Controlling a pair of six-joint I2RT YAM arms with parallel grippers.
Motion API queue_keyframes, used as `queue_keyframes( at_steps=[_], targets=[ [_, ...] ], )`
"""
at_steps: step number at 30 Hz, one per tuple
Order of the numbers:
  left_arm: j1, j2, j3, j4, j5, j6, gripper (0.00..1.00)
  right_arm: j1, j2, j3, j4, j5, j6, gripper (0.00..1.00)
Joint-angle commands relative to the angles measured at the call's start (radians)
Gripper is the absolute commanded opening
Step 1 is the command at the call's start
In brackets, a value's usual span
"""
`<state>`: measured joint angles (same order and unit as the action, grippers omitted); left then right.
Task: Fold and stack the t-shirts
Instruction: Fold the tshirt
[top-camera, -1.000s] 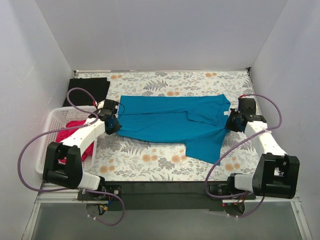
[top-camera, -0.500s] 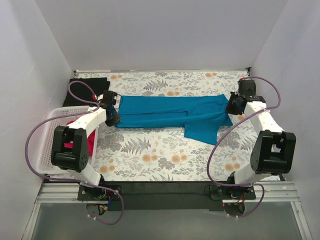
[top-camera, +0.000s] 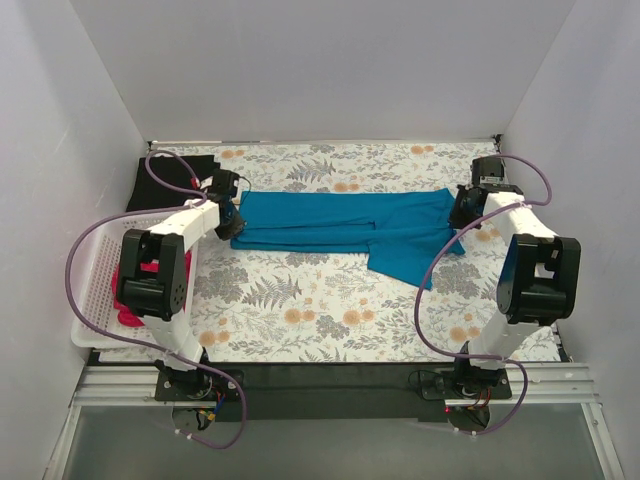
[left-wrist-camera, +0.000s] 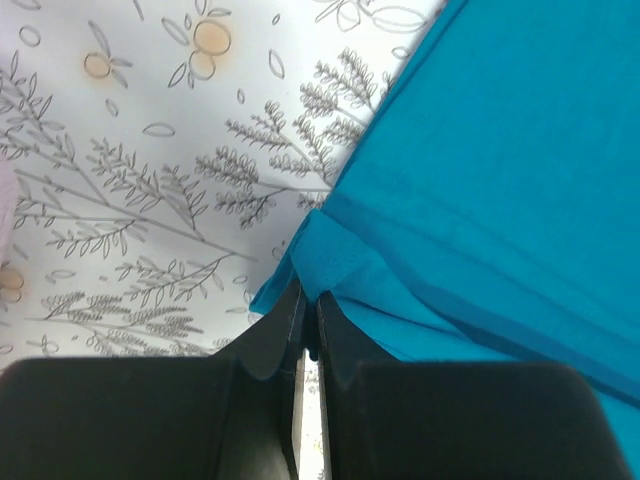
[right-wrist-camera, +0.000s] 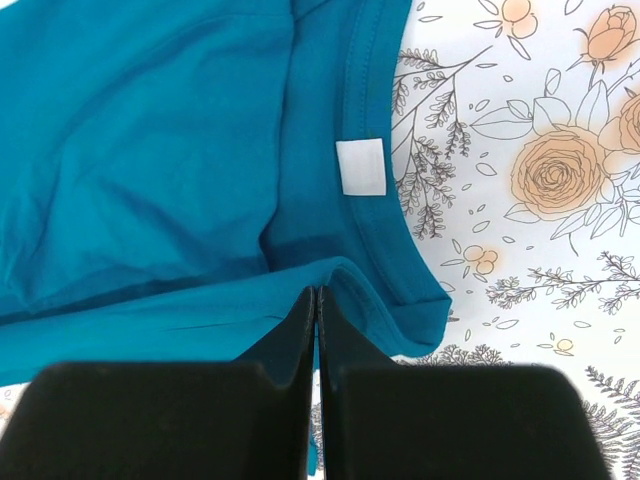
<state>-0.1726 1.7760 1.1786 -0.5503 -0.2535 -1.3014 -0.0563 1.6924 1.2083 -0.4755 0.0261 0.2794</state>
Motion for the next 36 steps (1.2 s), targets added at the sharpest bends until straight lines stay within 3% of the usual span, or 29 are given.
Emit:
queue_keyframes(
  at_steps=[1,7,10,12,13,16,19,29,36],
  targets=[
    [0.007,0.011,0.044,0.015,-0.049,0.014,0.0,-0.013,0.012,0.039,0.005,0.034,-0.026,0.01],
    [0.007,0.059,0.056,0.02,-0.055,0.008,0.0,-0.013,0.041,0.048,0.017,0.034,-0.036,0.02],
    [0.007,0.059,0.053,0.029,-0.05,0.007,0.07,-0.013,0.049,0.053,0.017,0.017,-0.036,0.12],
    [0.007,0.05,0.053,0.029,-0.046,0.007,0.21,-0.01,0.036,0.048,0.017,0.011,-0.036,0.22],
    [0.007,0.028,0.055,0.029,-0.04,0.007,0.27,-0.007,0.027,0.046,0.018,0.009,-0.036,0.33],
    [0.004,-0.041,0.046,0.03,-0.027,0.005,0.47,0.015,-0.034,0.033,0.017,0.026,-0.04,0.48],
    [-0.013,-0.111,0.029,0.027,-0.026,0.007,0.61,0.055,-0.123,-0.022,0.017,0.047,-0.039,0.54],
    [-0.165,-0.466,-0.226,0.058,-0.055,0.056,0.83,0.246,-0.382,-0.384,0.038,0.074,0.018,0.55],
    [-0.18,-0.688,-0.465,0.124,-0.095,0.099,0.84,0.28,-0.402,-0.5,0.074,0.089,0.037,0.54]
  ],
)
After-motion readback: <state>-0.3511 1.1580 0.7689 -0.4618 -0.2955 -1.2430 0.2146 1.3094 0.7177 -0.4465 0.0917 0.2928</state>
